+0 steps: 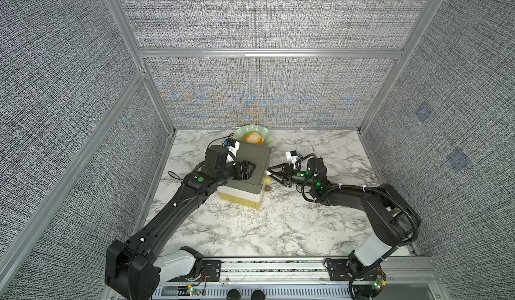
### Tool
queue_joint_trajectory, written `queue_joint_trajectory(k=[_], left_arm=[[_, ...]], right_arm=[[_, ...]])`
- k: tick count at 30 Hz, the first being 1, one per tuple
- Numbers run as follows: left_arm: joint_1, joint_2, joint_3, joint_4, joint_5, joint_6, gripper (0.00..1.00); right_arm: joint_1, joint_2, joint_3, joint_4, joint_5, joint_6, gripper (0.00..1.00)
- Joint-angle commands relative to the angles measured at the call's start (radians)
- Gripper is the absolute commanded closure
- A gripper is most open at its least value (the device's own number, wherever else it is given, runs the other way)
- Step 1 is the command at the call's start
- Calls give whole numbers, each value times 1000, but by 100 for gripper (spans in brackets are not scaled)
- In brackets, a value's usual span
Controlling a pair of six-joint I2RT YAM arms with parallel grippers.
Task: Take the mice out of the drawer
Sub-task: Open the drawer in the storage box.
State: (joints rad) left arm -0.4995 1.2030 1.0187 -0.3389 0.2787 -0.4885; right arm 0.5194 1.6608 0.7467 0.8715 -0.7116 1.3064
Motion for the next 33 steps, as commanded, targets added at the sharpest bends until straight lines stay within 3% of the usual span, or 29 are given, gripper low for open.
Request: queue_joint_trajectory(k=[1,18,33], left_arm=[[0,10,-3,4,-26,17,28],[0,32,-28,-17,-94,16,28],[0,27,-43,-28,-139,16,27]], right_arm=[[4,-18,8,17,18,15,52],[12,1,20,-28,26,10,74],[-82,-185,-126,-146,15,-41,77]])
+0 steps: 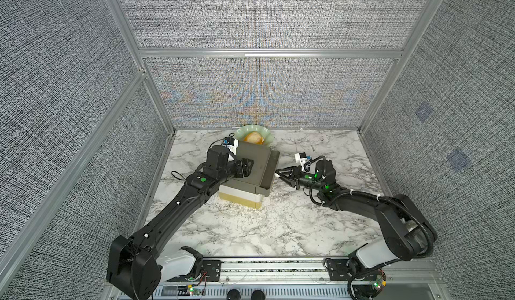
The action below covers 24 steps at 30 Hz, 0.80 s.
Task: Take the mice out of the drawer
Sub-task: Open the drawer in the storage box.
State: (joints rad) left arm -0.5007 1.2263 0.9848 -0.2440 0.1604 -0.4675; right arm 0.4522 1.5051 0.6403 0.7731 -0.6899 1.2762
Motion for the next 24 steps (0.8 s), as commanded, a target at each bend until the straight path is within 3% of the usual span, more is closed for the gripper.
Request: queue_joint_trajectory(k=[1,16,24], left_arm=[[1,4,-8,-124,-20,-3,28],[1,0,-11,-127,-30,-3,28],[1,-2,-8,-124,-18,-2,28]], right_arm=[[-21,-46,-27,-62,-9,-16,77],[-179,-242,-146,-227,-70,-66,78],[-211,-293,-142,-351,-63,-127,78]])
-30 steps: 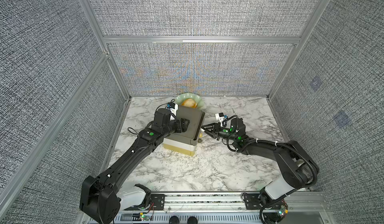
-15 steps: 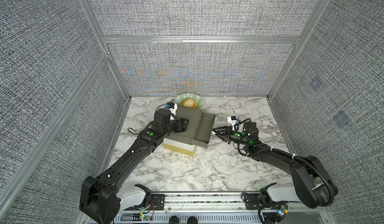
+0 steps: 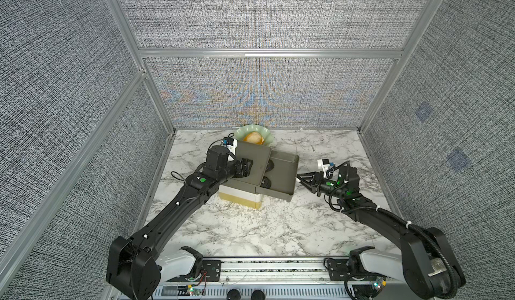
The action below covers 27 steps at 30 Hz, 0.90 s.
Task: Take the mice out of the drawer
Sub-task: Open the drawer in the storage box.
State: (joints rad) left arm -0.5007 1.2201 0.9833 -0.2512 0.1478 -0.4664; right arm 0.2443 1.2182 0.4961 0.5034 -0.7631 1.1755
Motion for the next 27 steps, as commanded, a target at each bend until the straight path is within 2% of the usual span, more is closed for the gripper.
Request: queue_joint_trajectory(k=[1,3,6,9,15,18,21,27], left_arm=[[1,4,-4,-115,0,-3,28],[1,4,-2,-114,5,-5,28],[1,2,1,-106,18,-6,28],[2,1,13,-100,30,-5,27],[2,-5,60,-144,25,6,23],[2,-22,75,-166,8,15,23],[3,-50,84,-177,-4,12,22],[4,-120,28,-113,15,-75,22]], right_arm=[[-3,-6,6,-96,10,-30,78],[-5,-13,6,-110,16,-38,78],[-4,-24,29,-162,19,-68,70],[-5,-46,55,-244,41,-111,52],[-16,-125,165,-543,135,-264,41],[-14,-155,287,-753,236,-376,37],[2,-153,418,-879,308,-482,34],[182,11,697,-1072,460,-779,34]])
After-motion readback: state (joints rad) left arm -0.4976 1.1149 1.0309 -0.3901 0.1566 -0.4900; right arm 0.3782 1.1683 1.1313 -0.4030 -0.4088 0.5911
